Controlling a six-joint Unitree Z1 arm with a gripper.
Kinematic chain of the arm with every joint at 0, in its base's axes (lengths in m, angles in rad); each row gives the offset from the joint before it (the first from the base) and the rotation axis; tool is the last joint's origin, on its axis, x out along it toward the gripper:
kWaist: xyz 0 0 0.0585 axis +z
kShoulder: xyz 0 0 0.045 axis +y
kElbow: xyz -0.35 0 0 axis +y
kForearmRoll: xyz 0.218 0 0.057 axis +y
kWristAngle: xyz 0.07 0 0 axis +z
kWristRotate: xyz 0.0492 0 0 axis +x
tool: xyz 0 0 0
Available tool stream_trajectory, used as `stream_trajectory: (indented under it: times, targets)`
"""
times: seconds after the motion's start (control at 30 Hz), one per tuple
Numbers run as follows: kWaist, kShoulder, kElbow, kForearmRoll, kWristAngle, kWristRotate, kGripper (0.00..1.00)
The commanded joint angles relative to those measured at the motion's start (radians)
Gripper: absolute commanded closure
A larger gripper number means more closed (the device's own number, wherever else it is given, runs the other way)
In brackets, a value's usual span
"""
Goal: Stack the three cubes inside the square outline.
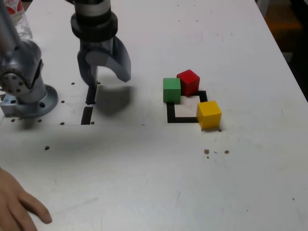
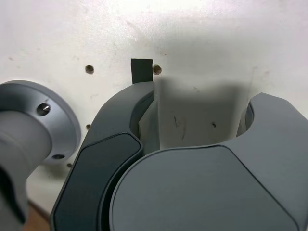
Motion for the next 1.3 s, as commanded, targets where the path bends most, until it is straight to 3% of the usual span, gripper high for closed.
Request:
stream_trajectory:
  times: [0.0,0.2,0.43,0.77,1.07,1.27]
  targets:
    - [0.002,-0.008,-0.045,0.039,0.003,0.002,0.3]
    - [0.002,0.006,-0.186,0.16,-0.007,0.021,0.3]
    - [0.003,0.072,-0.421,0.303,-0.032,0.13,0.3]
    - [0.003,0.16,-0.574,0.375,-0.037,0.257,0.3]
    - [0.003,0.225,-0.627,0.379,-0.044,0.37,0.3]
    - [0.003,0.295,-0.684,0.352,-0.006,0.535,0.29]
